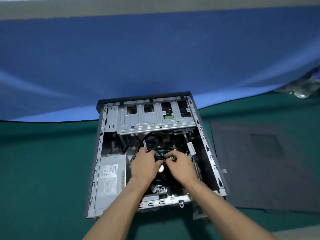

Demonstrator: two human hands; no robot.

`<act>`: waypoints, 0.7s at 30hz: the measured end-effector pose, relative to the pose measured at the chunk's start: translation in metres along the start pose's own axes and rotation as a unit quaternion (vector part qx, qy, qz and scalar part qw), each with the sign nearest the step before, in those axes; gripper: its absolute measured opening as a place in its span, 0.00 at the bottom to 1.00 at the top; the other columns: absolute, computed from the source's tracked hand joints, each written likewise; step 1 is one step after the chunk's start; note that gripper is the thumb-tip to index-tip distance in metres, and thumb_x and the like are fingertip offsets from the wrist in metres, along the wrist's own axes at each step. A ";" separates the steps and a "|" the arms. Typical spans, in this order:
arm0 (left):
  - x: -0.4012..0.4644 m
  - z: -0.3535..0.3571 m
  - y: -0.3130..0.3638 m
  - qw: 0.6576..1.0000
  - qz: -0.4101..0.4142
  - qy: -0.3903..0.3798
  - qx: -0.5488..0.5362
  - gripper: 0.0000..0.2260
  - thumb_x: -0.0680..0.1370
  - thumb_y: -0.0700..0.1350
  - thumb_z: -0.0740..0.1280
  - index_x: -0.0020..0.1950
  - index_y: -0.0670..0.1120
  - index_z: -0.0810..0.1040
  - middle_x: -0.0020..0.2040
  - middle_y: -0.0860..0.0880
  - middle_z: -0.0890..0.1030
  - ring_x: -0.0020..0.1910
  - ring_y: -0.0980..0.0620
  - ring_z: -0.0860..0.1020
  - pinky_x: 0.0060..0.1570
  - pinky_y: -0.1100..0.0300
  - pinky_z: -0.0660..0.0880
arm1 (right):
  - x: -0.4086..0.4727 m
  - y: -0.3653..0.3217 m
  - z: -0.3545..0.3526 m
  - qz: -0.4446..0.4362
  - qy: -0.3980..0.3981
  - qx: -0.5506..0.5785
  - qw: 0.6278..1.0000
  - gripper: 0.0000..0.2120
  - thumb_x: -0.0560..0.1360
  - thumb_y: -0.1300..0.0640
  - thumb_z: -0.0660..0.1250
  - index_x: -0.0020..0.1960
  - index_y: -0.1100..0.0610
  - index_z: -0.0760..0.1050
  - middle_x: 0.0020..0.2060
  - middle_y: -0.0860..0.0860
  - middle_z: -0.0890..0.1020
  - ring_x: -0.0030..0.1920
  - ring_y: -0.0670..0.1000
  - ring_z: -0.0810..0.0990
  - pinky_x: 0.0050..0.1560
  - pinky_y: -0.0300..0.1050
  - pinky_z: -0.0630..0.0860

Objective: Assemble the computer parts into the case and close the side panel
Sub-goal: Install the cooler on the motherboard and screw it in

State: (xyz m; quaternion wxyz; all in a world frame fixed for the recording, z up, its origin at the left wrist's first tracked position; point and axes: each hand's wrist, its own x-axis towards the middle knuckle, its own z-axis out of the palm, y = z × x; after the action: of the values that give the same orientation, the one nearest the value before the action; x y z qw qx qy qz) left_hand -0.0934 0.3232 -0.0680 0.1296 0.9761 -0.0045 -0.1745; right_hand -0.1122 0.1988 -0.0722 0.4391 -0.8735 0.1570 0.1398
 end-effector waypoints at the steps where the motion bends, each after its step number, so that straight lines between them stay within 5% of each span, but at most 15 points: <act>1: -0.002 0.002 -0.001 1.000 -0.015 0.007 -0.014 0.17 0.77 0.58 0.63 0.60 0.50 0.75 0.58 0.46 0.71 0.59 0.46 0.73 0.53 0.52 0.72 | -0.003 0.001 -0.003 0.003 -0.010 0.007 1.000 0.10 0.74 0.57 0.64 0.51 0.49 0.81 0.45 0.44 0.82 0.44 0.47 0.80 0.47 0.41 0.76; 5: -0.003 0.005 0.007 0.999 -0.043 0.024 0.014 0.14 0.79 0.52 0.61 0.62 0.50 0.76 0.61 0.45 0.71 0.62 0.46 0.70 0.54 0.52 0.71 | -0.010 0.001 -0.018 0.004 -0.044 0.061 0.997 0.08 0.76 0.59 0.64 0.50 0.50 0.80 0.39 0.44 0.81 0.37 0.46 0.79 0.35 0.39 0.74; 9: -0.009 0.011 0.028 0.994 -0.079 0.024 0.073 0.13 0.79 0.44 0.60 0.62 0.45 0.74 0.63 0.43 0.67 0.63 0.45 0.67 0.54 0.53 0.71 | -0.019 0.005 -0.045 0.014 -0.073 0.177 0.981 0.11 0.77 0.64 0.62 0.45 0.52 0.79 0.40 0.51 0.83 0.39 0.52 0.83 0.42 0.52 0.81; 15: -0.013 0.018 0.052 0.989 -0.128 0.010 0.076 0.21 0.79 0.52 0.59 0.67 0.42 0.67 0.68 0.41 0.63 0.67 0.42 0.63 0.62 0.49 0.67 | -0.030 0.014 -0.091 -0.038 -0.116 0.284 0.951 0.11 0.77 0.66 0.62 0.43 0.54 0.79 0.33 0.50 0.81 0.27 0.46 0.76 0.27 0.35 0.70; 21: -0.012 0.024 0.067 0.980 -0.200 -0.021 -0.012 0.28 0.78 0.61 0.57 0.73 0.47 0.60 0.74 0.40 0.56 0.71 0.35 0.58 0.65 0.43 0.63 | -0.012 0.037 -0.121 -0.025 -0.030 0.322 0.946 0.10 0.77 0.64 0.62 0.43 0.52 0.79 0.28 0.48 0.76 0.24 0.45 0.70 0.21 0.38 0.66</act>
State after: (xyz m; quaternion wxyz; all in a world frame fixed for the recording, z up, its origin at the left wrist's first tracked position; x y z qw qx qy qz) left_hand -0.1108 0.2529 -0.0684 0.1036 0.9518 0.1899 -0.2175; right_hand -0.1247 0.0811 -0.0249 0.7050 -0.6843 0.1586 0.0971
